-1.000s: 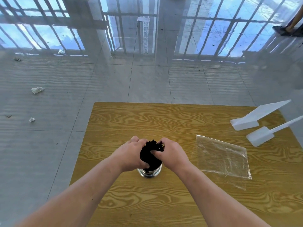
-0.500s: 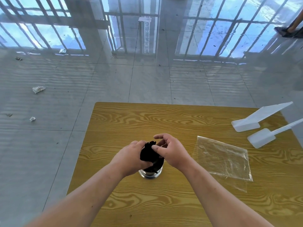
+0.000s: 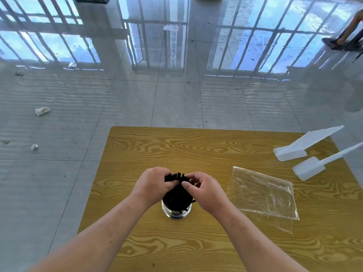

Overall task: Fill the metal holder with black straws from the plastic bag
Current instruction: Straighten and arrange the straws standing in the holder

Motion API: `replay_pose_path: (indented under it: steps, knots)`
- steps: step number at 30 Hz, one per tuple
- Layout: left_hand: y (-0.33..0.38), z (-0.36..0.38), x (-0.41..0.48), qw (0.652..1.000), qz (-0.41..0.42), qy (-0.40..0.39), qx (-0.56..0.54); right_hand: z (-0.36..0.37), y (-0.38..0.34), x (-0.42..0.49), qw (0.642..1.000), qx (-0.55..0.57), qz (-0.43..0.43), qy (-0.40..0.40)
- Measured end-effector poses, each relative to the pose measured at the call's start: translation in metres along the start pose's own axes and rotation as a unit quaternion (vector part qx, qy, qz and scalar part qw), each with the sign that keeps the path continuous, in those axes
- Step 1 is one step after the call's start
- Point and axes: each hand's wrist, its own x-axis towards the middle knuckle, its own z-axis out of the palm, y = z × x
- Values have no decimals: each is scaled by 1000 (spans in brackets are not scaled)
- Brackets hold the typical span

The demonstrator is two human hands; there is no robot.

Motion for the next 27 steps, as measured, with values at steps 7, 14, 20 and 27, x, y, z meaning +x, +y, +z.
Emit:
replay_pose_path:
  steps: [7,14,20,27]
  knots:
    - [14,-21,2,999,20,41,-12,-3,-5,1,1000,-24,-4,8]
    - [44,-70,8,996,79,43,-2,-11,-22,-1,1000,-12,-18,-1]
    - [72,-109,9,992,105,64,7,-12,-46,-9,998,-11,-66,-13]
    - [99,-142,11,981,133,100,-96,-12,-76,-11,996,37,-67,-39]
